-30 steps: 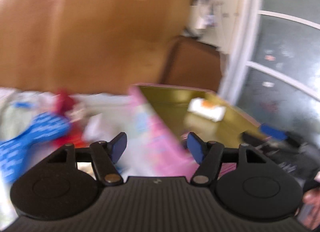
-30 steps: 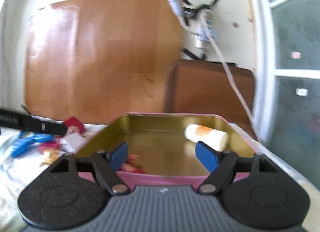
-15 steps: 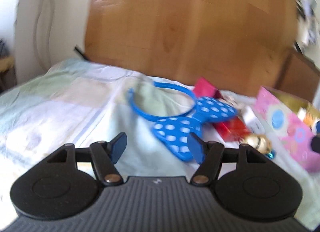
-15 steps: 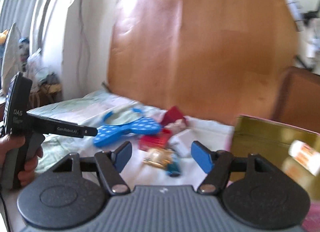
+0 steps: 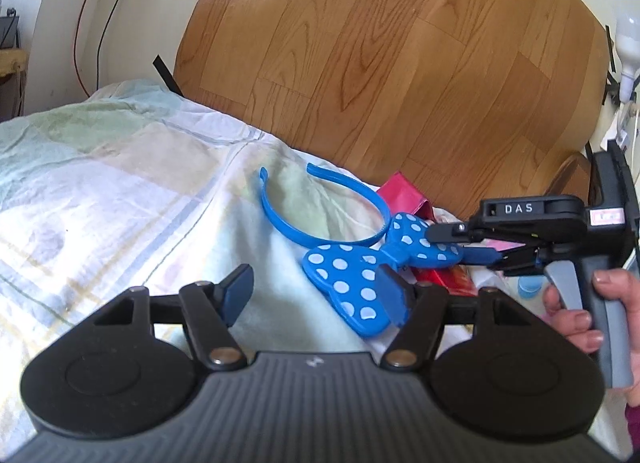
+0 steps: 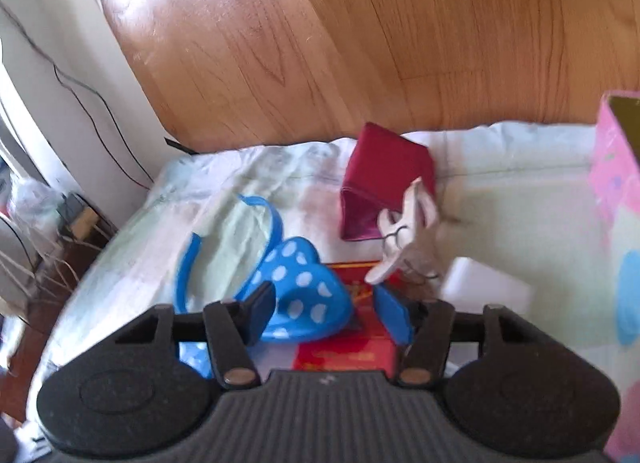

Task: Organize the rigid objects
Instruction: 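Reach the left gripper to the blue polka-dot bow headband, then grasp the bow headband with the left gripper and drop it into the tin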

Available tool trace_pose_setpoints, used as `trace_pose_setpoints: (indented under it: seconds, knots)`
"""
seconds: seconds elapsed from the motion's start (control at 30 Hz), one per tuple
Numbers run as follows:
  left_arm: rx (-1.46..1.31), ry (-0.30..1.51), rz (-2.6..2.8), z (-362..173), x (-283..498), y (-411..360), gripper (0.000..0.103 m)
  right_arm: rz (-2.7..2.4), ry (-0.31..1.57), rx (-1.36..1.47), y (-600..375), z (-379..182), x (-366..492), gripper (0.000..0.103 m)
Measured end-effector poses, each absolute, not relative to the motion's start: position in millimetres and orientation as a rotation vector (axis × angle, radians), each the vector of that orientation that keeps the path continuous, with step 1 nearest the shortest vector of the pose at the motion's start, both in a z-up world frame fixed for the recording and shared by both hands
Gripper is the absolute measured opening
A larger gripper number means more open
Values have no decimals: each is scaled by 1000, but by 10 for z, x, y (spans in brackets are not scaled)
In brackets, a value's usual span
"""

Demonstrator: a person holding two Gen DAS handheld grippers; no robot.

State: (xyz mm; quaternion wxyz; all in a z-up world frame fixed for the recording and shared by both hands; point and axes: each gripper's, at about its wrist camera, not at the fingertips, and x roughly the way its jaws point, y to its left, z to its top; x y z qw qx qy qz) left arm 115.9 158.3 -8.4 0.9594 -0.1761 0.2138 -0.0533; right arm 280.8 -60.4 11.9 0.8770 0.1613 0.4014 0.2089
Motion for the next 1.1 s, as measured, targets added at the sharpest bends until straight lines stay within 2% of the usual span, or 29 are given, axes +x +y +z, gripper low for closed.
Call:
trace_pose_setpoints:
  seconds: [0.07, 0.23, 0.6, 0.7, 0.77, 0.8, 0.87, 0.93, 1.1]
  knots:
    - [-375, 435, -115, -88, 1167, 1618, 69, 490, 842, 386, -602, 124, 2708, 30]
    - [-417, 429, -129, -96, 1158, 1671, 69, 566, 785, 403, -622, 218, 2173, 23]
    - [-383, 396, -308, -36, 1048, 1532, 71, 595, 780, 467, -1452, -42, 644, 22]
    - [-305, 396, -412, 9, 901, 1340, 74, 478, 740, 383, -1702, -71, 222, 27]
    - [-244, 409, -468, 22, 747, 1186, 75, 379, 688, 274, -1764, -43, -24, 54]
    - [-222, 420, -499, 22, 678, 1129, 75, 344, 661, 219, -1752, -25, -122, 59]
    - [-173, 440, -557, 19, 540, 1013, 78, 347, 629, 136, -1668, -1, -257, 60]
    - [-81, 456, -581, 17, 435, 870, 87, 378, 605, 83, -1540, 25, -280, 61]
    - [162, 471, -547, -44, 399, 641, 93, 433, 602, 6, -1268, 10, -55, 63]
